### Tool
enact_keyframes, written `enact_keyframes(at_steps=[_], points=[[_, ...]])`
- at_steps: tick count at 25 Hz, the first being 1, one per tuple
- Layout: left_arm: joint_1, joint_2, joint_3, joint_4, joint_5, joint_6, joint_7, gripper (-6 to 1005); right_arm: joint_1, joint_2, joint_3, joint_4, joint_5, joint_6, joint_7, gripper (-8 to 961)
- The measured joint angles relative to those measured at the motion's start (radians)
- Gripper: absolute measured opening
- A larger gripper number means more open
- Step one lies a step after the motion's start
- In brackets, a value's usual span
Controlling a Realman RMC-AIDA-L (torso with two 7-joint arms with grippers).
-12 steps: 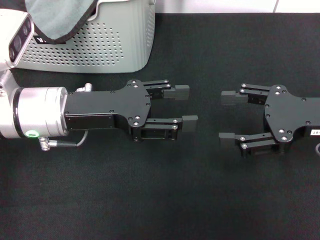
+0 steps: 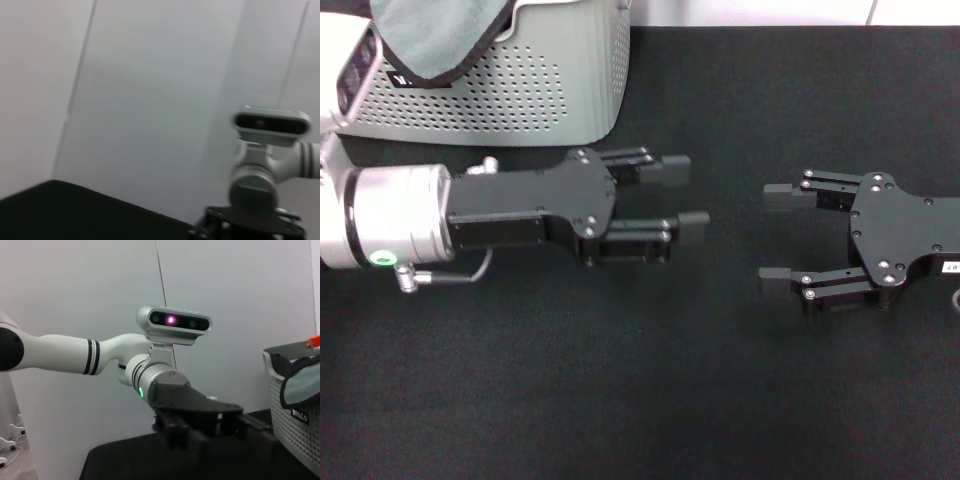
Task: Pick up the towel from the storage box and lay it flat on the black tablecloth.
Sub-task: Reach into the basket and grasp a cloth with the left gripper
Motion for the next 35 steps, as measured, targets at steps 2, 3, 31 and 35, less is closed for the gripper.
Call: enact_keyframes(at_steps=[2, 3, 31, 35], points=[[0.001, 0.0, -0.011, 0.0, 0.0, -0.009, -0.002, 756, 0.0, 0.0, 0.001, 0.0, 0.0, 0.0, 0.0, 869], [0.004, 0.0, -0.025, 0.0, 0.0, -0.024, -0.004, 756, -0.001, 0.0, 0.002, 0.0, 0.0, -0.001, 0.0, 869], [0.113, 0.009, -0.38, -0.19, -0.027, -0.389, -0.06, 754, 0.014, -0.002, 0.007, 0.011, -0.011, -0.055, -0.002, 868], [0.084, 0.011, -0.416, -0.235, -0.033, -0.41, -0.085, 742, 0.014, -0.002, 0.007, 0.012, -0.012, -0.055, -0.002, 867]])
